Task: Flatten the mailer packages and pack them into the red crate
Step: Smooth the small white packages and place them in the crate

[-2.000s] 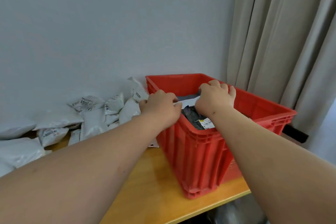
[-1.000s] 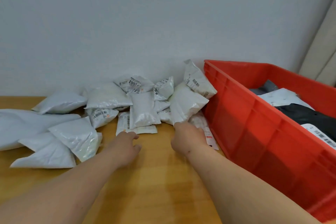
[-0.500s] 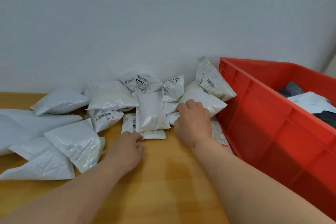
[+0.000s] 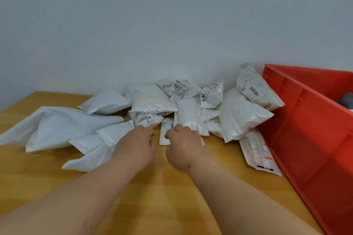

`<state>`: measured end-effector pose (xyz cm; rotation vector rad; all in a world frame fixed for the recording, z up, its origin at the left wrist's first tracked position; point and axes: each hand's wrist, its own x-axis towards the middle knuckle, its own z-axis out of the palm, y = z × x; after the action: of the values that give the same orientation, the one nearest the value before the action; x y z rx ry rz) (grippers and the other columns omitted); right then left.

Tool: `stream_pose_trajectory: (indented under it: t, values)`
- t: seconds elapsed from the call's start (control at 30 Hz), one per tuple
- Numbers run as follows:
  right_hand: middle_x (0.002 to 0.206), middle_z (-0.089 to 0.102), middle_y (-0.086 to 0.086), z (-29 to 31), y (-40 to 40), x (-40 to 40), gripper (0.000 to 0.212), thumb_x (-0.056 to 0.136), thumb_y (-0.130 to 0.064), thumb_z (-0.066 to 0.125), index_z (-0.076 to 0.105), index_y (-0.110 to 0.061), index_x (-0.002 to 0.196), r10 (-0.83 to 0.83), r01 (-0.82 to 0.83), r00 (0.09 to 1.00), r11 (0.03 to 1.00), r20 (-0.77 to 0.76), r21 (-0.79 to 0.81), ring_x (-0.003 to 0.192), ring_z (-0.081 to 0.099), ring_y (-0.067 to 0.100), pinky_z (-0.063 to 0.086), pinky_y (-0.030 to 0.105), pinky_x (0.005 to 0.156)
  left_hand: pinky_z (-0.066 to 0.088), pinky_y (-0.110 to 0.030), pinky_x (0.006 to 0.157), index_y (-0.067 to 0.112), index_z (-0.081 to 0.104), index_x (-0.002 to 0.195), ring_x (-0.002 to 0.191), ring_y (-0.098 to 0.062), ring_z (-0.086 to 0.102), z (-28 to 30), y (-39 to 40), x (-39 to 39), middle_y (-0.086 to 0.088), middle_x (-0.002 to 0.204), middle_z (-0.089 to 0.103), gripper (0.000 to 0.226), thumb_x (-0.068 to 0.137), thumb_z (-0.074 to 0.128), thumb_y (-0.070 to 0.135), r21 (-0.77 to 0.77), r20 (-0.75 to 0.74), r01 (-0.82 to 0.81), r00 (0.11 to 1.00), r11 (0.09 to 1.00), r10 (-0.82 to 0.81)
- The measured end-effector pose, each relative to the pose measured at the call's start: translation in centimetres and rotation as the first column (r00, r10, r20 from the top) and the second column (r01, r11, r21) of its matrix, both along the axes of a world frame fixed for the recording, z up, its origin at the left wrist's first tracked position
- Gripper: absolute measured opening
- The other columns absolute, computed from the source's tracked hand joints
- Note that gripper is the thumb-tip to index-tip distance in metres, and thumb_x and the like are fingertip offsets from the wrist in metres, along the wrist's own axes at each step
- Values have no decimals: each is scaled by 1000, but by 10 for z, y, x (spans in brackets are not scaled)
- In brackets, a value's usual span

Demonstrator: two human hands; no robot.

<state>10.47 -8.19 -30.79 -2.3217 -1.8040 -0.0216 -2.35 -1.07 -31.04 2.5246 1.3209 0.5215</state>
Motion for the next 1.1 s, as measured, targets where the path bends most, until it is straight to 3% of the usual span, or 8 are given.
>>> stream_pose_trajectory:
  t: [0.1,0.2,0.37,0.6,0.73,0.87,0.97,1.1]
  values:
    - [126,49,4,-6,5,-21,34,94,-22,47,54,-19,127,33,-34,999,999,-25,-33,118,44,27,32,41,100,45,-33,90,29,59,123,108,-16,54,5,5,-20,7,117,58,32,96,45,37,134,-56,-51,997,990,59]
    - [128,49,4,-7,8,-39,35,95,-24,47,52,-20,129,60,-61,998,996,-23,-68,120,45,28,33,42,103,37,-34,96,34,54,130,118,-16,48,11,10,-41,10,130,55,36,96,44,37,204,-63,-125,988,971,141]
    - [130,48,4,0,12,-57,35,95,-21,45,53,-19,129,77,-77,997,995,-14,-68,120,44,28,31,43,105,28,-37,102,35,51,134,126,-18,41,21,24,-76,8,137,50,39,96,45,29,183,55,-280,960,942,275]
    - [128,50,5,24,42,-119,34,93,-20,48,56,-16,126,207,-211,977,967,45,144,117,43,28,32,41,97,22,-43,110,29,45,141,135,-26,30,19,41,-133,0,147,40,52,92,49,12,71,183,-560,821,825,542]
    - [129,49,5,20,51,-143,32,92,-20,51,59,-16,123,271,-274,962,957,46,93,119,42,28,30,42,103,19,-43,114,36,29,149,144,-24,16,12,52,-167,8,159,20,75,84,51,5,-6,80,-576,815,817,575]
    - [130,48,4,13,51,-151,30,94,-20,48,60,-16,121,265,-266,964,963,28,50,116,43,26,34,39,99,27,-43,114,47,8,151,147,-29,5,0,61,-184,9,162,-7,87,85,50,8,-154,-105,-536,844,830,525]
    - [131,48,3,12,52,-152,30,95,-20,47,59,-16,122,256,-256,966,966,29,22,115,43,26,35,40,99,38,-39,104,47,17,150,140,-29,18,-6,62,-191,8,162,3,78,89,46,7,-130,-61,-505,863,853,502]
    - [133,48,4,14,51,-157,33,94,-18,48,57,-15,125,249,-248,968,969,30,-18,117,43,27,35,41,102,40,-41,97,37,45,143,132,-30,28,-1,66,-199,3,155,26,45,101,41,23,-68,64,-517,851,853,521]
